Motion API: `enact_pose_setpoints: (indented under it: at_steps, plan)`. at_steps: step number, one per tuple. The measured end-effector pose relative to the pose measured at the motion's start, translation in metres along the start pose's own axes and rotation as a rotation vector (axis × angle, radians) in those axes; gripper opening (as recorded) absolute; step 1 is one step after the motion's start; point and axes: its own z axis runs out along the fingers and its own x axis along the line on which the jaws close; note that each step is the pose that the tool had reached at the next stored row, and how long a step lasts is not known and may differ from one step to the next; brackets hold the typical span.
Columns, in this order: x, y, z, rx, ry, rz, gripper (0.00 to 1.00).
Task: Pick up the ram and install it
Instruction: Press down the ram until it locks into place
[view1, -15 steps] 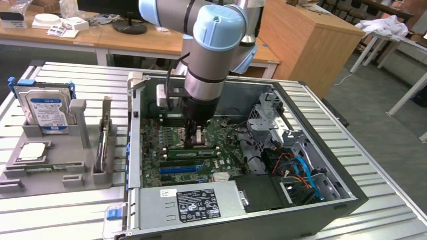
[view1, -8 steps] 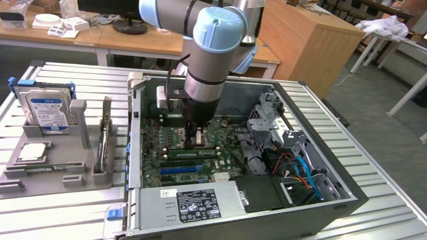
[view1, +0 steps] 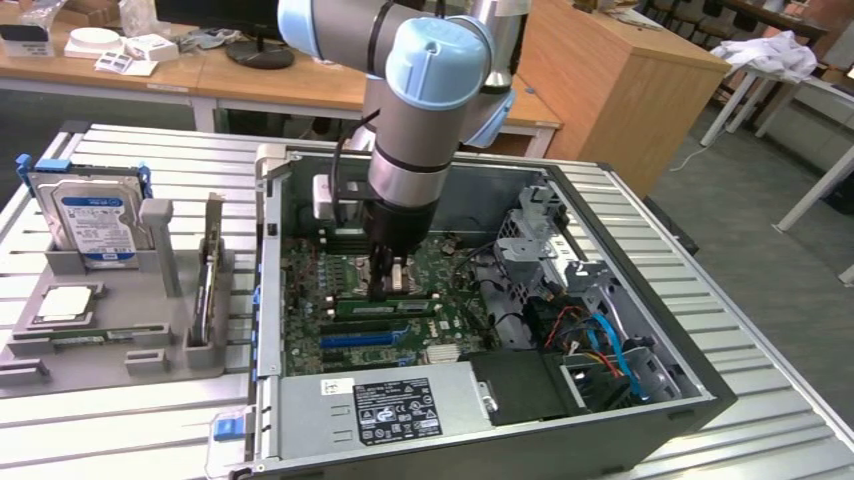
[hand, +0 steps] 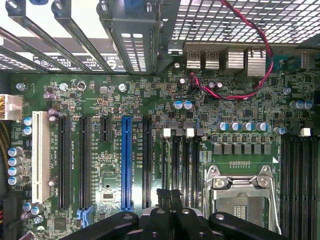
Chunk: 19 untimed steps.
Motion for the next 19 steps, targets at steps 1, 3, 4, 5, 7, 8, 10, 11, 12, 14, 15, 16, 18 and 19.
enact_pose_setpoints:
  at_steps: [1,3,4,5,7,8,10,11,12,14,15,16,18,19]
  plan:
    - [0.0008,0.0000,0.0000,0.0000,0.0000,0.000,0.11]
    - [0.0008,0.0000,0.0000,0.0000,0.0000,0.000,0.11]
    - [0.0010,0.0000,0.0000,0.0000,0.0000,0.000,0.11]
    - [0.0011,0.0000,0.0001,0.0001,-0.0001,0.000,0.11]
    - [0.0012,0.0000,0.0003,0.0000,0.0001,0.000,0.11]
    - [0.0013,0.0000,0.0004,-0.0001,0.0002,0.000,0.11]
    - [0.0013,0.0000,0.0009,0.0000,0.0000,0.000,0.11]
    - [0.0013,0.0000,0.0013,0.0000,-0.0001,0.000,0.11]
    - [0.0013,0.0000,0.0017,0.0000,-0.0001,0.000,0.11]
    - [0.0013,0.0000,0.0023,0.0000,0.0001,0.000,0.11]
    - [0.0013,0.0000,0.0027,0.0000,0.0001,0.000,0.11]
    - [0.0014,0.0000,0.0028,-0.0001,0.0002,0.000,0.11]
    - [0.0013,0.0000,0.0028,-0.0001,0.0002,0.000,0.11]
    - [0.0013,0.0000,0.0028,0.0000,0.0001,0.000,0.11]
